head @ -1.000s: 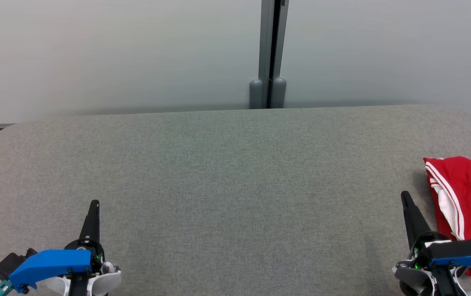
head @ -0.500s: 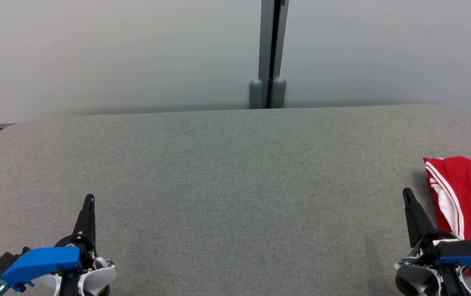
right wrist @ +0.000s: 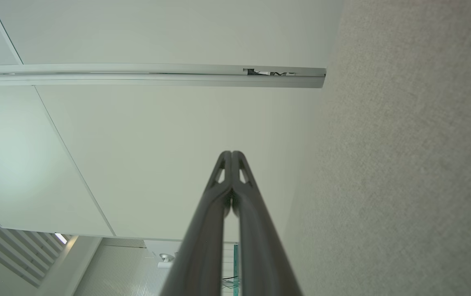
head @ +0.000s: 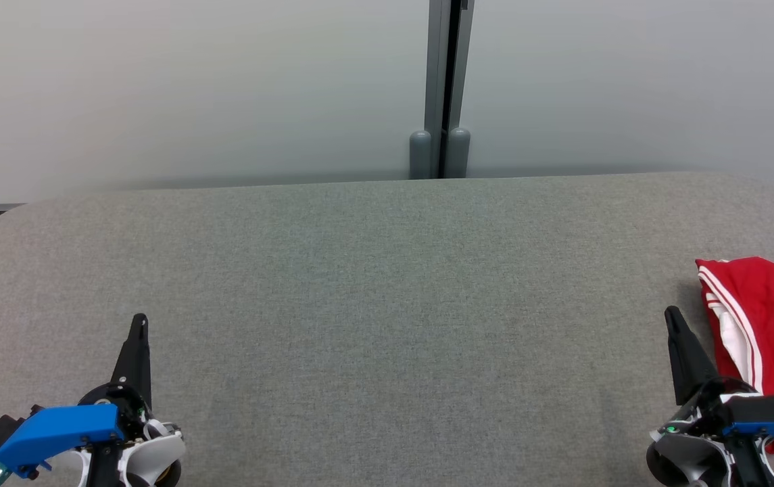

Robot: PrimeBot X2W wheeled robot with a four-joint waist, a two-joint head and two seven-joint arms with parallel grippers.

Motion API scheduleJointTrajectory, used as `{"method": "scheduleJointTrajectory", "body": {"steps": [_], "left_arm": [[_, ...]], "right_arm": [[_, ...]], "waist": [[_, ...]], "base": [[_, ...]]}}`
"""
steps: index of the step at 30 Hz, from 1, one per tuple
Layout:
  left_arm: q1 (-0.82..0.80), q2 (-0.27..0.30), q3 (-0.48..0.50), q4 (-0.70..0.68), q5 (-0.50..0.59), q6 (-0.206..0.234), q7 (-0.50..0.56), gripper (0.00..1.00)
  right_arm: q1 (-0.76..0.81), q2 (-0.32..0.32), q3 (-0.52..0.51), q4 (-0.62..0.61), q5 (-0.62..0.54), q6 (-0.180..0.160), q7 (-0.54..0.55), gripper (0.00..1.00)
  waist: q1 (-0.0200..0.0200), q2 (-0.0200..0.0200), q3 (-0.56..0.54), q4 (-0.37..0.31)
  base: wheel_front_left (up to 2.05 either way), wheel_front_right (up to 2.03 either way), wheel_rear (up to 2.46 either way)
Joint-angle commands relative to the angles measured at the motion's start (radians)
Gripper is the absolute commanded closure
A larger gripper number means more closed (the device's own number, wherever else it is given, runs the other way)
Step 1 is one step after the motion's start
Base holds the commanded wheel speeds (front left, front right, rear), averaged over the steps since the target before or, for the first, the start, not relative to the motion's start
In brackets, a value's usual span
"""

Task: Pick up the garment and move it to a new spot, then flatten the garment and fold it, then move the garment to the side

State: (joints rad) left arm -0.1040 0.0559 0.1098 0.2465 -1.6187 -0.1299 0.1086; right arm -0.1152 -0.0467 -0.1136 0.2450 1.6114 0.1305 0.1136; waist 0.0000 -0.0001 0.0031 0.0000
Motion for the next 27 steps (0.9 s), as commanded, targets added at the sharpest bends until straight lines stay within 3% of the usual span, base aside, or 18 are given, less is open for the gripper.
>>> {"method": "scheduleJointTrajectory", "body": {"steps": [1,27], "left_arm": [[-0.008,-0.001,0.000,-0.005,0.001,-0.005,0.004,1.00],[-0.008,-0.003,0.003,-0.005,0.004,-0.005,0.005,1.00]], "right_arm": [[0.014,-0.007,-0.003,-0.004,0.003,0.000,0.005,1.00],[0.013,-0.006,-0.002,-0.004,0.003,0.000,0.004,1.00]], "waist": [[0.0000,0.0001,0.000,0.000],[0.0000,0.0001,0.000,0.000]], "base": [[0.00,0.00,0.00],[0.00,0.00,0.00]]}}
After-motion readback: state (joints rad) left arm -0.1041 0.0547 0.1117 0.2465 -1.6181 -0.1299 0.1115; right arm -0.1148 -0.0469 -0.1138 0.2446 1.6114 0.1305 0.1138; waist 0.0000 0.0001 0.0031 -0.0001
